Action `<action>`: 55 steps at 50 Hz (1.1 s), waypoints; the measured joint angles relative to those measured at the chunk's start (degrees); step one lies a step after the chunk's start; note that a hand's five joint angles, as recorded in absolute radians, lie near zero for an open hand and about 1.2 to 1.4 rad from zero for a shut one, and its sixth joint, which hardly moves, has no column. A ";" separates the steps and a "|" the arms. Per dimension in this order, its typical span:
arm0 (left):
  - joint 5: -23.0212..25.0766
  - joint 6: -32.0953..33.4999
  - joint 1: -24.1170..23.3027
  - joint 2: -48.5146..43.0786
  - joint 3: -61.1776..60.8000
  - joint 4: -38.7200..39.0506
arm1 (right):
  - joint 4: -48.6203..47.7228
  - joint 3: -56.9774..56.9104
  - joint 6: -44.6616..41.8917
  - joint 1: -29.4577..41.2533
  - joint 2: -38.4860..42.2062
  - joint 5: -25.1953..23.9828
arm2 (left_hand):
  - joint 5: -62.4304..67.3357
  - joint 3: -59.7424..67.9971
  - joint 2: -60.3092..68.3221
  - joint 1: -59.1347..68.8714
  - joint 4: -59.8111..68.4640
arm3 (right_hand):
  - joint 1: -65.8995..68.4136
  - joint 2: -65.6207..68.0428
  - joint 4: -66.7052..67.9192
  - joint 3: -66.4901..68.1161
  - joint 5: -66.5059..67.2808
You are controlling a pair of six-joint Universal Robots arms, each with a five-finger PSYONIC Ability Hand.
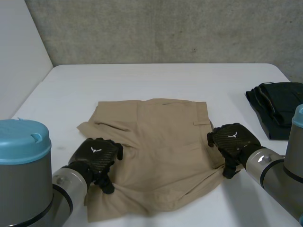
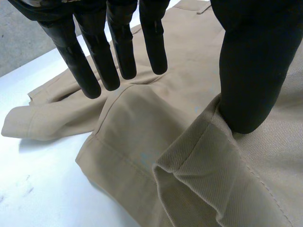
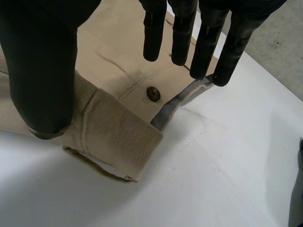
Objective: Fold the laundry.
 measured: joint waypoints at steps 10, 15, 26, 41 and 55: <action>-0.01 -0.06 -0.04 0.90 -0.11 -0.22 | 0.02 -0.02 -0.02 -0.03 -0.03 0.10 | -0.10 0.00 -0.14 0.00 -0.07 | 0.00 0.00 0.00 0.00 0.00; -0.02 -0.11 0.01 1.20 -0.16 -0.28 | 0.02 -0.02 -0.01 -0.02 -0.07 0.18 | -0.27 -0.36 -0.22 -0.45 -0.37 | 0.00 0.00 0.00 0.00 0.00; -0.05 -0.17 0.03 1.39 -0.21 -0.30 | 0.02 -0.01 -0.07 -0.04 -0.17 0.23 | -0.53 -0.78 -0.46 -0.87 -0.58 | 0.00 0.00 0.00 0.00 0.00; 0.29 -0.21 1.19 1.17 0.52 -0.05 | 0.31 -1.10 0.99 -0.37 0.62 0.16 | -2.09 -2.48 -2.14 -0.85 -2.34 | -0.32 0.01 -0.41 0.00 -0.27; 2.12 -0.46 4.82 0.85 2.17 2.50 | 1.98 -3.98 4.94 -1.69 2.50 -1.57 | -2.76 -3.27 -2.90 -0.85 -3.16 | -0.89 0.01 -0.87 0.00 -0.88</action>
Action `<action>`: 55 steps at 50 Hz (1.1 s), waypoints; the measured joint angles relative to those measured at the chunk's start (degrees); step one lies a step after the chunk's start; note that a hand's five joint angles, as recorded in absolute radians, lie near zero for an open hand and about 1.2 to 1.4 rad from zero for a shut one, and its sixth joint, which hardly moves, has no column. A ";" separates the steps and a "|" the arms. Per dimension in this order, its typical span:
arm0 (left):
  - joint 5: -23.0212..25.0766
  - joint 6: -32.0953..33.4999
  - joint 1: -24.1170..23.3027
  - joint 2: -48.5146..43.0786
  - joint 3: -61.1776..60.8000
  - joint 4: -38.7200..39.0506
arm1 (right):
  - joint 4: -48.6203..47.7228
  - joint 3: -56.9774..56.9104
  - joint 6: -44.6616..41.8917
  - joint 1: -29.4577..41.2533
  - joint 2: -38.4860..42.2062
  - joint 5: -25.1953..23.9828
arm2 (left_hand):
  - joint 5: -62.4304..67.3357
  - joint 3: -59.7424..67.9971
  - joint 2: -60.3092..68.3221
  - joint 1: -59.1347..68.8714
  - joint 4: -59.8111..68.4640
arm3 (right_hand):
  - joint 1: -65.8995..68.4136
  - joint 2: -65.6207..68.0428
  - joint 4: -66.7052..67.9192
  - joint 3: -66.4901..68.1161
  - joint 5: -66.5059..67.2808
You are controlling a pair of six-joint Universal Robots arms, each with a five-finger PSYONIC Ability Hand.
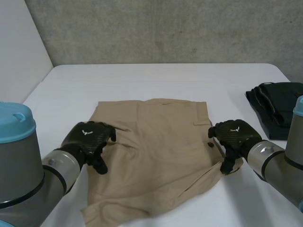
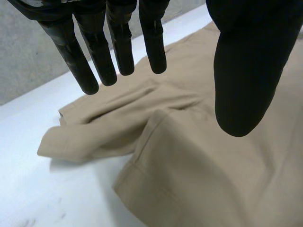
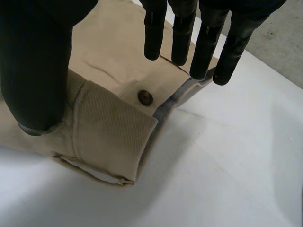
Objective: Fold the laundry.
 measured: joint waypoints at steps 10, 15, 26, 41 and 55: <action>0.86 0.06 0.01 0.75 -0.58 3.27 | -0.65 -0.38 1.41 0.34 -0.11 -1.35 | 0.00 0.00 0.00 0.00 0.00 | 0.00 0.00 0.00 0.00 0.00; 1.47 -0.03 0.85 0.99 -0.87 4.26 | -0.92 -0.54 1.52 -0.02 -0.14 -2.10 | 0.00 0.00 0.00 0.00 0.00 | 0.00 0.00 0.00 0.00 0.00; 2.42 -0.18 2.08 1.31 -1.29 5.19 | -1.18 -0.61 1.31 -0.73 0.20 -3.33 | 0.00 0.00 0.00 0.00 0.00 | 0.00 0.00 0.00 0.00 0.00; 3.02 -0.20 2.48 1.54 -1.60 5.07 | -0.86 -0.56 0.20 -1.12 0.49 -4.04 | 0.00 0.00 0.00 0.00 0.00 | 0.00 0.00 0.00 0.00 0.00; 3.33 -0.16 2.59 1.62 -1.77 4.99 | -0.67 -0.42 -0.59 -1.31 0.64 -4.48 | 0.00 0.00 0.00 0.00 0.00 | 0.00 0.00 0.00 0.00 0.00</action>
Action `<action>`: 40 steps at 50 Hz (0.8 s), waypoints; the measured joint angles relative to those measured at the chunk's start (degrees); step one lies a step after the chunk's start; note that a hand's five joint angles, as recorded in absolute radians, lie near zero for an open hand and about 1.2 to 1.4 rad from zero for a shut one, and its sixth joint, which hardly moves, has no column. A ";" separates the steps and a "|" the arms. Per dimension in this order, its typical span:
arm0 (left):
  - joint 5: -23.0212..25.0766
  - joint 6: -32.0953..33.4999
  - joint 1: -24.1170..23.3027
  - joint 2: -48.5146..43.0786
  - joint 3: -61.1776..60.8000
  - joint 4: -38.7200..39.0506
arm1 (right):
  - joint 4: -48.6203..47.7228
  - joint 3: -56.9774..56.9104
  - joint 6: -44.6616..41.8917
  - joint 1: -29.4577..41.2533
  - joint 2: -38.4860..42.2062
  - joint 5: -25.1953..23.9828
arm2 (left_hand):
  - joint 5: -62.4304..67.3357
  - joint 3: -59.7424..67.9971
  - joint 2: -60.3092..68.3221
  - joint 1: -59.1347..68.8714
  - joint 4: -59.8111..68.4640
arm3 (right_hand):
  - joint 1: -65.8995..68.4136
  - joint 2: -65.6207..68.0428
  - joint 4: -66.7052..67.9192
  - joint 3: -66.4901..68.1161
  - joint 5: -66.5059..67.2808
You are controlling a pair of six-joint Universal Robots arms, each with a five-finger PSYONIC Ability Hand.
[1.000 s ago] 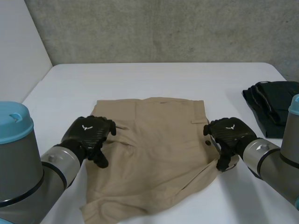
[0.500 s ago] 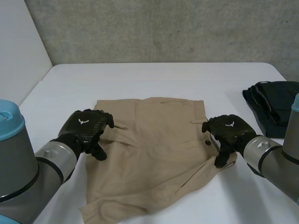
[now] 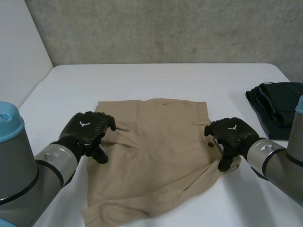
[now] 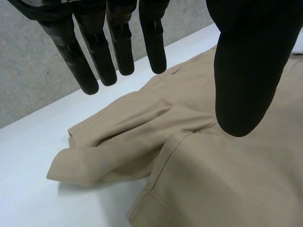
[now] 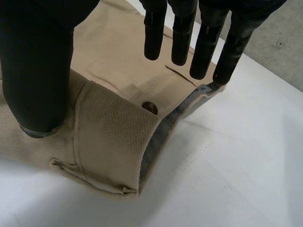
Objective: Fold the laundry.
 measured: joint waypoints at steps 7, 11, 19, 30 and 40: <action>0.11 0.01 0.04 0.03 -0.06 -0.04 | 0.07 0.06 -0.28 -0.07 0.05 -0.18 | 0.00 0.00 0.00 0.00 0.00 | 0.00 0.00 0.00 0.00 0.00; 0.16 0.02 0.05 0.05 -0.09 -0.05 | 0.10 0.09 -0.39 -0.09 0.07 -0.24 | 0.00 0.00 0.00 0.00 0.00 | 0.00 0.00 0.00 0.00 0.00; 0.27 0.05 0.09 0.14 -0.12 -0.11 | 0.16 0.14 -0.65 -0.15 0.12 -0.40 | 0.00 0.00 0.00 0.00 0.00 | 0.00 0.00 0.00 0.00 0.00; 0.53 0.13 -0.05 0.87 -0.18 -2.00 | 0.36 0.26 -1.44 -0.26 0.21 -0.71 | -0.20 -0.23 -0.27 0.00 -0.22 | 6.33 6.31 7.81 6.73 7.39; 0.95 -0.05 -1.43 3.46 -0.98 -9.20 | 1.56 0.43 -4.82 -0.43 0.27 -0.92 | -0.45 -0.38 -0.39 0.00 -0.39 | 9.15 9.30 11.78 10.46 10.48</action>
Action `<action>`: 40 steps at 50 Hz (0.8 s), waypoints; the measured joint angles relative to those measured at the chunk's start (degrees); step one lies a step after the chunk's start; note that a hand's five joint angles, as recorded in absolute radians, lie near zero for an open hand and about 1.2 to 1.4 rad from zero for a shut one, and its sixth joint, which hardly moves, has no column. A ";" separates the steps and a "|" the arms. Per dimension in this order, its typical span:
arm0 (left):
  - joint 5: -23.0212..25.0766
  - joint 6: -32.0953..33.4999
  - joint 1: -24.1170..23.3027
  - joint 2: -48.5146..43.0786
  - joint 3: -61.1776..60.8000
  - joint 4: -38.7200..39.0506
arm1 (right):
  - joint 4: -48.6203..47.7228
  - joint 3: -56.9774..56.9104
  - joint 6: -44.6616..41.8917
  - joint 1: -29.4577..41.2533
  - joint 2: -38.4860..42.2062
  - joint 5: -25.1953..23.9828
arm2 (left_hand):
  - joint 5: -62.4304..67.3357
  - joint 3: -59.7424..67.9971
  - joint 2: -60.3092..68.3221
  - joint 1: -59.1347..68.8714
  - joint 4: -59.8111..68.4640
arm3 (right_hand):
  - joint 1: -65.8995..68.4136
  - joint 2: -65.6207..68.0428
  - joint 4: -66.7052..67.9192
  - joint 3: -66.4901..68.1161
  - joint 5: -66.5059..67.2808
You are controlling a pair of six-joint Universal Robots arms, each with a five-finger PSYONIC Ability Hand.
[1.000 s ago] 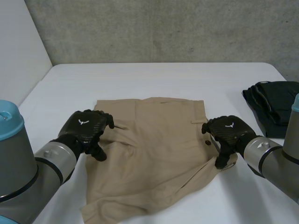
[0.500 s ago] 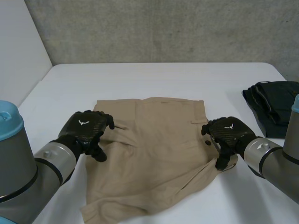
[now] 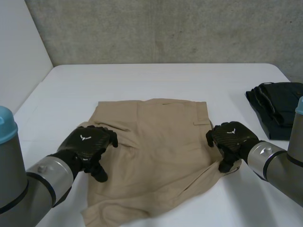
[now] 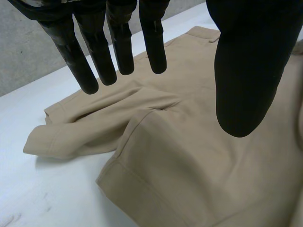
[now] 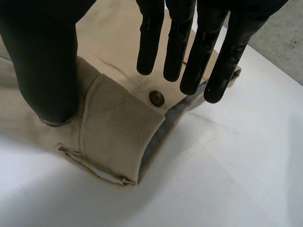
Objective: Fold the laundry.
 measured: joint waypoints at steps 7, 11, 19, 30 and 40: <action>-0.07 0.10 -0.25 1.66 -1.73 -1.10 | 0.89 -0.23 -0.69 -0.08 -0.05 0.00 | 0.96 0.30 0.30 0.00 0.78 | 18.19 20.90 20.58 20.40 20.54; -0.15 0.29 -0.25 1.66 -3.70 -2.64 | 1.88 -0.65 -0.66 -0.35 -0.23 -0.12 | 2.88 1.72 1.71 0.00 2.72 | 26.50 33.16 33.56 32.70 32.73; -0.27 0.30 -0.61 -0.64 -6.52 -5.29 | 2.47 -0.69 -0.59 -0.73 -0.44 -0.11 | 6.15 5.28 5.11 2.33 6.06 | 26.50 33.16 34.14 33.01 32.75; -0.62 0.37 -3.77 -6.63 -6.58 -5.70 | 2.48 -0.19 -0.63 -0.66 -0.52 -0.01 | 36.04 35.16 35.77 32.51 36.24 | 26.50 33.16 34.15 33.01 32.75; -1.81 4.23 -5.01 -8.90 -1.14 -5.45 | 7.52 -1.44 -4.18 -0.50 -0.76 -0.12 | 40.68 41.58 41.78 35.44 42.68 | 26.50 33.16 34.15 33.01 32.75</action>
